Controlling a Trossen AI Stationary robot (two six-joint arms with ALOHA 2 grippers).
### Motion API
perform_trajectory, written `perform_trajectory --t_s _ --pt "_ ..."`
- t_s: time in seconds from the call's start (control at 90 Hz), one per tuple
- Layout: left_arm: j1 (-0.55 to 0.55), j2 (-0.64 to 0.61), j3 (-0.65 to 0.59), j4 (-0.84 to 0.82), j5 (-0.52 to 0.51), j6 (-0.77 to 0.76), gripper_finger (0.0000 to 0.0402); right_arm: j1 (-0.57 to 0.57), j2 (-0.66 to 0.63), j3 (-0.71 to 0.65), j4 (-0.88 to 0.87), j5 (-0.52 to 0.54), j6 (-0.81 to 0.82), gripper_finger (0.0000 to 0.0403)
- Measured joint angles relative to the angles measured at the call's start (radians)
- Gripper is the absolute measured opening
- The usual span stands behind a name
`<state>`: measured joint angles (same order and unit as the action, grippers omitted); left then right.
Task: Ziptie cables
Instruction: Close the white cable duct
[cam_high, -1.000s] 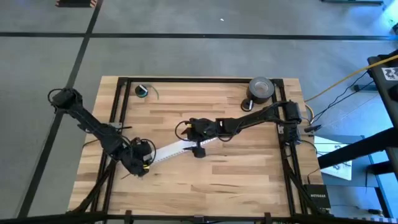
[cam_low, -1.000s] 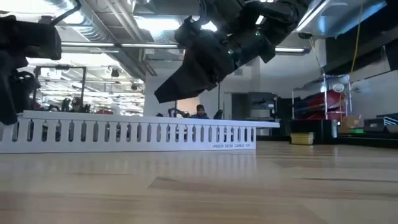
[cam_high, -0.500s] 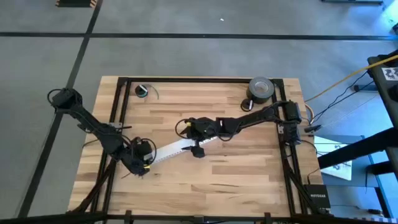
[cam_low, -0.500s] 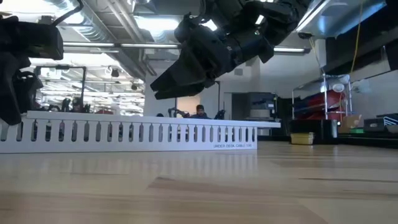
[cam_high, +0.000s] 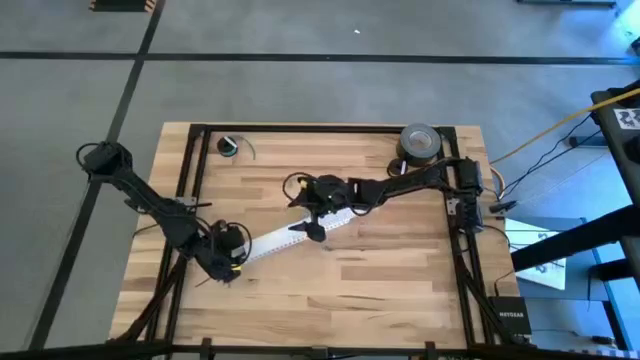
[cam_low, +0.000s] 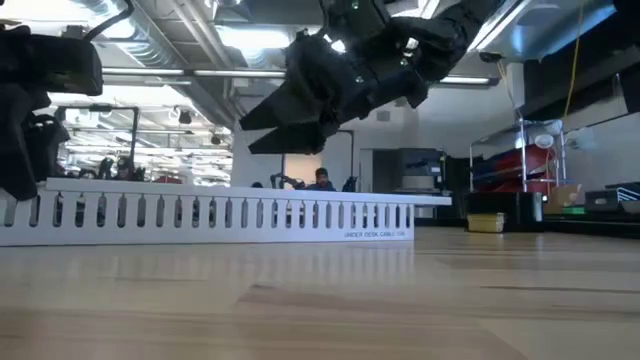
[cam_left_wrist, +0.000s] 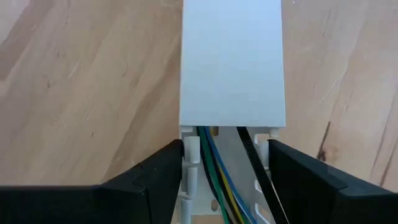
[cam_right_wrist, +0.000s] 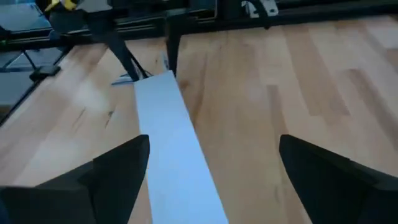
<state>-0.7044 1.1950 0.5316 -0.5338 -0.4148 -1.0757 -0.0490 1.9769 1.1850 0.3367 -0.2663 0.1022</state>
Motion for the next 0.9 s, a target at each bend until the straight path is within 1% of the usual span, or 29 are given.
perform_trajectory --t_s 0.111,0.244,0.4,0.467,0.578,0.644,0.756,0.9 --pt "0.000 0.000 0.000 0.000 0.000 -0.009 0.0210 0.002 0.036 0.046 0.006 -0.035 -0.015 0.0347" --pt "0.000 0.000 0.000 0.004 -0.001 -0.017 0.0210 0.018 0.098 0.116 -0.007 -0.060 -0.121 0.0347" --pt "0.000 0.000 0.000 0.004 0.000 -0.025 0.0210 0.016 0.122 0.182 -0.111 -0.068 -0.189 0.0347" --pt "0.000 0.000 0.000 0.005 0.000 -0.027 0.0210 0.007 0.122 0.192 -0.110 -0.070 -0.204 0.0347" --pt "0.000 0.000 0.000 0.007 0.000 -0.023 0.0210 0.008 0.122 0.194 -0.116 -0.124 -0.207 0.0347" --pt "0.000 0.000 0.000 0.007 0.000 -0.021 0.0210 0.019 0.131 0.197 -0.118 -0.137 -0.217 0.0347" --pt "0.000 0.000 0.000 0.007 0.000 -0.019 0.0210 0.032 0.138 0.193 -0.151 -0.136 -0.220 0.0347" --pt "-0.001 0.000 0.000 0.007 0.000 -0.011 0.0210 0.030 0.137 0.196 -0.141 -0.092 -0.233 0.0347"
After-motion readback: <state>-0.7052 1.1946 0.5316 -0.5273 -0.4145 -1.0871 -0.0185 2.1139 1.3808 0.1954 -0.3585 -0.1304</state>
